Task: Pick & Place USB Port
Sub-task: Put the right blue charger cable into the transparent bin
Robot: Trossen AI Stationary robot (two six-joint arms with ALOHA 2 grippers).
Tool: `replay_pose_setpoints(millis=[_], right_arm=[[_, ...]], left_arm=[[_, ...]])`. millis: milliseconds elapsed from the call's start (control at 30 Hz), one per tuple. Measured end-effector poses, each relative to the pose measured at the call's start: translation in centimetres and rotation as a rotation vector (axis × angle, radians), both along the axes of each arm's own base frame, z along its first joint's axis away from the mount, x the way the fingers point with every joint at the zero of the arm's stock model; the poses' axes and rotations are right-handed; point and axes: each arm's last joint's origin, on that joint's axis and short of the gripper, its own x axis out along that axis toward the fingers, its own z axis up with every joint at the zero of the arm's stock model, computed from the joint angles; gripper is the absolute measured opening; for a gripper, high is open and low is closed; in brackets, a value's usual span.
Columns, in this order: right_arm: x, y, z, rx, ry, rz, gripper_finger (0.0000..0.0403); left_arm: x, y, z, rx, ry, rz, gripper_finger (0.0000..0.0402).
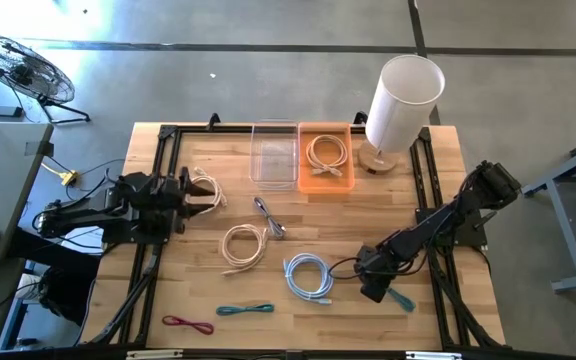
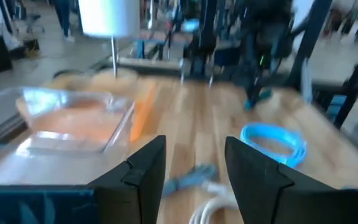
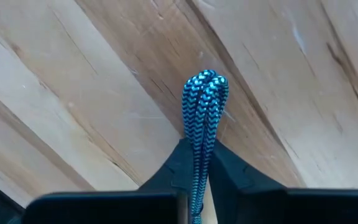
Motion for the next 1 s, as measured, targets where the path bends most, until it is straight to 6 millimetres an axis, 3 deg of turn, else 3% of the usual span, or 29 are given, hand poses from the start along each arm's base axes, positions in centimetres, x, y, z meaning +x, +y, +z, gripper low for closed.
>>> replay_pose_setpoints(millis=[200,300,433,567,833,1000], right_arm=[[0.8,-0.8,1.3,-0.108,-0.079,0.027,0.0012],[1.5,-1.9,2.9,-0.176,-0.154,0.038,0.0011],[3.2,-3.4,6.5,-0.235,-0.34,0.058,0.001],[4.8,-5.6,11.4,-0.372,-0.557,0.094,0.001],[7.6,-8.1,21.2,-0.535,-0.962,0.27,0.001],[8.4,-8.8,25.2,-0.543,-1.174,0.376,0.001]], left_arm=[[-0.2,-0.1,2.9,-0.021,-0.296,-0.034,0.0162],[-0.2,-0.1,3.8,-0.027,-0.393,-0.035,0.0162],[0.7,0.0,4.2,-0.057,-0.406,-0.052,0.0163],[2.5,0.1,4.0,-0.073,-0.36,-0.103,0.0163],[7.1,0.5,4.2,-0.063,-0.366,-0.163,0.0163],[10.9,0.7,5.5,-0.05,-0.275,-0.253,0.0163]])
